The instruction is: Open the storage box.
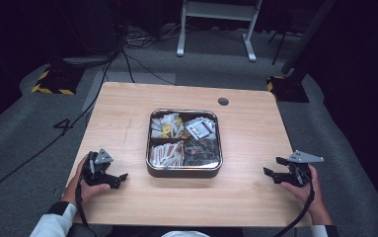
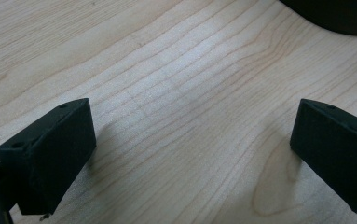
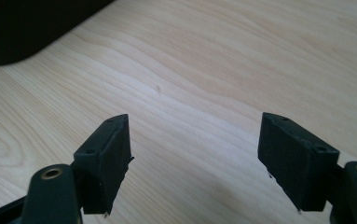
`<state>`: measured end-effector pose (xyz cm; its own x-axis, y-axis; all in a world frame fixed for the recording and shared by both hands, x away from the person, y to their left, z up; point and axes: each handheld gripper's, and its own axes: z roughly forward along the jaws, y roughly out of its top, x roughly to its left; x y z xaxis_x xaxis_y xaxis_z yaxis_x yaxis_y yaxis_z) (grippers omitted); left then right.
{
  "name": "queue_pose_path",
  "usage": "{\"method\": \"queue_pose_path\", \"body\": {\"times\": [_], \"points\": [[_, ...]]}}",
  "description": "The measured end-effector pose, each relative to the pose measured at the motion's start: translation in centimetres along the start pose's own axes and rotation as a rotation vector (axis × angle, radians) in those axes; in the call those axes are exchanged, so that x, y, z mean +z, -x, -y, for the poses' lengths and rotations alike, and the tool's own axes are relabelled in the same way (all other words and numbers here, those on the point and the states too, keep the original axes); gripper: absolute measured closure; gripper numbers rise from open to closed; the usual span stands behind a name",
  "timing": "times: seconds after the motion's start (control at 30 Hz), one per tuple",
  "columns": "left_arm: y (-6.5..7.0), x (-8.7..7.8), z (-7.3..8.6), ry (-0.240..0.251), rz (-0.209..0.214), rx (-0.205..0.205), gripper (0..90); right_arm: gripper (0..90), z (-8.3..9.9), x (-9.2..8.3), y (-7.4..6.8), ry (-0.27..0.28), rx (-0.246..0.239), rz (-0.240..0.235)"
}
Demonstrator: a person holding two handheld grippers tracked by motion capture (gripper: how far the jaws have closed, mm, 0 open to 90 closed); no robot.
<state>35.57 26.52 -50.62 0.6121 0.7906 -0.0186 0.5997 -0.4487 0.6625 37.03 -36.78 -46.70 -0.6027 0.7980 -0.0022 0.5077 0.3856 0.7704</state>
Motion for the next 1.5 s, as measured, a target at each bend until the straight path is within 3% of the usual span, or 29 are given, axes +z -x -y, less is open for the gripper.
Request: {"method": "queue_pose_path", "body": {"times": [0.3, 0.47, 0.8, 1.2, 1.5], "points": [[0.0, 0.0, 0.0, -0.001, -0.002, -0.003, 0.4, 32.3, -3.9, 0.6, -1.6, 0.044, -0.063, -0.080], [0.0, 0.0, 0.1, 0.002, -0.003, -0.004, 0.5, 30.6, -6.9, 1.6, -3.3, 0.059, -0.127, -0.117], [-0.2, -0.1, 0.1, 0.002, -0.001, -0.002, 0.5, 24.9, -10.9, 3.7, -5.8, 0.050, -0.191, -0.167], [-0.5, -0.2, 0.2, 0.001, -0.002, -0.003, 0.5, 27.8, -14.2, 7.2, -8.6, 0.030, -0.249, -0.243], [-0.5, -0.2, 0.2, 0.003, -0.008, 0.001, 0.4, 28.5, -15.6, 9.4, -10.0, 0.010, -0.279, -0.270]]}}
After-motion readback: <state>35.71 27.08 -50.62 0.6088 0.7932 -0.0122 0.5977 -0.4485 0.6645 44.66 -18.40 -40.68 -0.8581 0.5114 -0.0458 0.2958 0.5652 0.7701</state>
